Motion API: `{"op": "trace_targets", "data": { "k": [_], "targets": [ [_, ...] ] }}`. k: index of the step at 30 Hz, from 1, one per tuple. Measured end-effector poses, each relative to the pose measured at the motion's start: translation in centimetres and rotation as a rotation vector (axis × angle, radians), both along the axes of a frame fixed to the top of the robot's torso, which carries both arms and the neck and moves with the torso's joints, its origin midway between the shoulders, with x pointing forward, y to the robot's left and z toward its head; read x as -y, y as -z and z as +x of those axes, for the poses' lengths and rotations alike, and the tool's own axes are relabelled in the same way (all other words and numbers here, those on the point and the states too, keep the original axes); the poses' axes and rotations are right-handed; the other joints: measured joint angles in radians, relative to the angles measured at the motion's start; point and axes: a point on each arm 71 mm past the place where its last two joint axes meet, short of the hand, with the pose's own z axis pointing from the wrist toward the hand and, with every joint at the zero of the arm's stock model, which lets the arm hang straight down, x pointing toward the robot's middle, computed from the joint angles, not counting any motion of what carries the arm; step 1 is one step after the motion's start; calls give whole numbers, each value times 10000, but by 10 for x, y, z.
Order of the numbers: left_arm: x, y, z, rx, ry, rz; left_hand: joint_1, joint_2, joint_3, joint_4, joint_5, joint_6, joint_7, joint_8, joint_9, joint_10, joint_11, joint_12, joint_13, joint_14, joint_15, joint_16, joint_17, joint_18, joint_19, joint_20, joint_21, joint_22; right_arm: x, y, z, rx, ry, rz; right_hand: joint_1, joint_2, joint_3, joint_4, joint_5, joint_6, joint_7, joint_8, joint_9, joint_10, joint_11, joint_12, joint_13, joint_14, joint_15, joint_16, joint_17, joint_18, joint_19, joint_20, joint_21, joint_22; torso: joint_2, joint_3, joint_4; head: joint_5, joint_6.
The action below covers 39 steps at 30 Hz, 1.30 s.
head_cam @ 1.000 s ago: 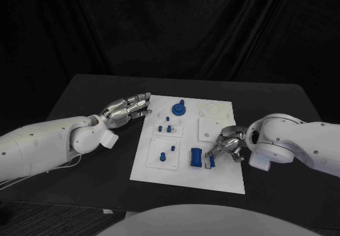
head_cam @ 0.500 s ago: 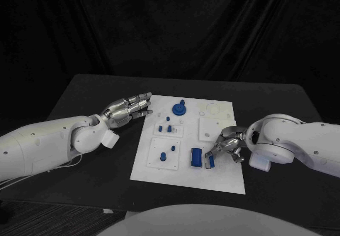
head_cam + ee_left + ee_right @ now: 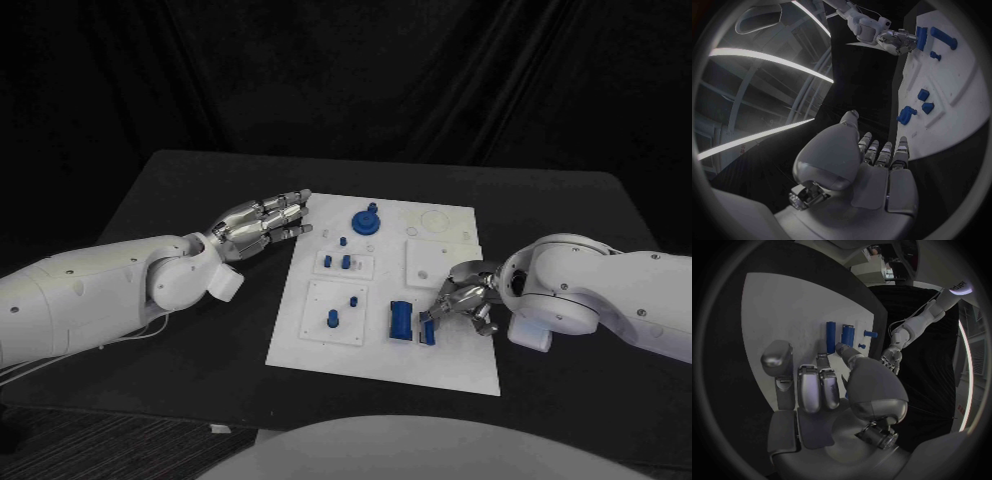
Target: Assemble the parts on the task board
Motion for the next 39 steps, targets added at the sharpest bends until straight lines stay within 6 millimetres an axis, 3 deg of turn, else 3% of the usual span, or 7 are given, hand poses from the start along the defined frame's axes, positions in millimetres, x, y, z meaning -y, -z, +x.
{"op": "trace_targets", "data": {
  "k": [11, 18, 30, 31, 34, 37, 39],
  "targets": [
    [0, 1, 0, -37, 25, 5, 0, 0, 0, 0, 2, 0, 0, 0, 0, -1, -1, 0, 0, 0, -1, 0, 0, 0, 0, 0, 0, 1, 0, 1, 0, -36, -18, -28, -299, -63, -452, 508, -921, 0, 1, -39, -151, 0, 0, 0, -1, 0, 0, 0, 0, 0, -35, 35, -39, 8, 0, 0, -1, 11, 0],
    [0, 1, -1, -60, 40, 9, 0, 0, 27, -27, 2, 0, 0, 0, 0, -1, -1, 0, 0, 0, -1, 0, 0, 0, 0, 0, 0, 1, 2, 1, 0, -15, 21, -51, -527, 106, -673, 875, -1073, 40, 40, -39, -226, 0, 0, 0, -2, 0, -1, 0, 0, -1, -35, 35, -78, 7, 1, 1, 0, 25, 0],
    [-1, 2, -1, -103, 38, 34, 39, 39, 55, -55, 43, 0, 0, 0, 0, -2, -2, -1, -1, 0, -1, 0, 0, 0, 0, 0, 0, 2, 10, -4, -5, 438, 8, 24, -564, -34, -998, 1171, -1662, 11, 68, 27, -243, 0, 0, 0, -3, 0, -1, 0, 0, 0, -35, 35, -142, 6, 1, 2, -1, 54, 0],
    [-1, 2, -1, -106, 39, 35, 39, 39, 55, -55, 43, 0, 0, 0, 0, -2, -3, 0, -1, 0, -1, 0, 0, 0, 0, 0, 0, 2, 10, -5, -6, 534, -68, 17, -494, -104, -1043, 1126, -1746, 9, 71, 148, -156, 0, 0, 0, -3, 0, -1, 0, 0, 0, -35, 35, -142, 6, 1, 2, -1, 48, 0],
    [-2, 2, -1, -113, 40, 39, 39, 39, 55, -55, 43, 0, 0, 0, 0, -2, -3, 0, -1, 0, -1, 0, 0, 0, 0, 0, 0, 2, 8, -8, -9, 870, -372, -46, -89, -250, -1336, 1031, -2095, -120, -75, 1019, 600, -12, -94, 0, -4, 5, -45, 0, 0, 0, -81, -11, -201, 5, 1, 2, -1, 43, 0],
    [-2, 2, -1, -119, 40, 41, 39, 39, 55, -55, 43, 0, 0, 0, -1, -3, -4, 0, -1, -1, -1, 0, 0, 0, 0, 0, 0, 2, 7, -10, -11, 1189, -673, -156, 194, -216, -1776, 1157, -2303, -875, -196, 2502, 2138, -17, -128, 0, -4, 11, -174, -71, 0, 1, -143, -73, -344, 5, 0, 2, -1, 42, 0],
    [-2, 2, -2, -122, 37, 45, 39, 39, 55, -55, 43, 0, 0, 0, 0, -3, -4, -1, -1, -1, -1, 0, 0, 0, 0, 0, 0, 2, 7, -10, -13, 1356, -871, -256, 278, -208, -1964, 1211, -2400, -1065, -269, 3211, 2844, -13, -267, 0, -4, 29, -193, -71, 0, 1, -143, -73, -374, 5, 0, 2, -1, 42, 0]
  ]
}}
